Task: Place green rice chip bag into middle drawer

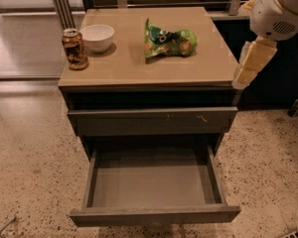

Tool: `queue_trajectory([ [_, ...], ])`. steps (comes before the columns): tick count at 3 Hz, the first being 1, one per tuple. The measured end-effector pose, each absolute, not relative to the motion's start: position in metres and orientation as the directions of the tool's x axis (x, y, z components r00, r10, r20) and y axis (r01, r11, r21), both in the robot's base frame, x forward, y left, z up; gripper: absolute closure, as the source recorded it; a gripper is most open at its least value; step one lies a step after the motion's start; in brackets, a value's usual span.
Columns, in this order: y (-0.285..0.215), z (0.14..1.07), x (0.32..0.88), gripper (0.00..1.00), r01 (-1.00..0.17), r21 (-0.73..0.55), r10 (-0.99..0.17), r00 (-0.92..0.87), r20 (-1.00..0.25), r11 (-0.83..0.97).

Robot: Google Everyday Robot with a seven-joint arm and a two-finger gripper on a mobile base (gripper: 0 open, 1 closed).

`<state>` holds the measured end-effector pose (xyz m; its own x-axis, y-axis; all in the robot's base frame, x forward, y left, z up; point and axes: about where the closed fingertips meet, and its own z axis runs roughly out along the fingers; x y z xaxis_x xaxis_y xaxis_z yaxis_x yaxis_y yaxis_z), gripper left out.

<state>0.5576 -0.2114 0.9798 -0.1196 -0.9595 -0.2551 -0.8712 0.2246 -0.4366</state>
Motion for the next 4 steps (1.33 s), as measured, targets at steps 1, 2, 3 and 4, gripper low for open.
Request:
queue_trajectory([
  [1, -0.196, 0.975, 0.623, 0.0, -0.842, -0.481, -0.943, -0.092, -0.319, 0.244],
  [2, -0.176, 0.968, 0.686, 0.0, -0.82, -0.495, -0.909, -0.071, -0.411, 0.288],
  [3, -0.153, 0.956, 0.738, 0.0, -0.814, -0.478, -0.854, -0.041, -0.518, 0.329],
  [4, -0.13, 0.938, 0.774, 0.0, -0.831, -0.43, -0.798, -0.027, -0.602, 0.352],
])
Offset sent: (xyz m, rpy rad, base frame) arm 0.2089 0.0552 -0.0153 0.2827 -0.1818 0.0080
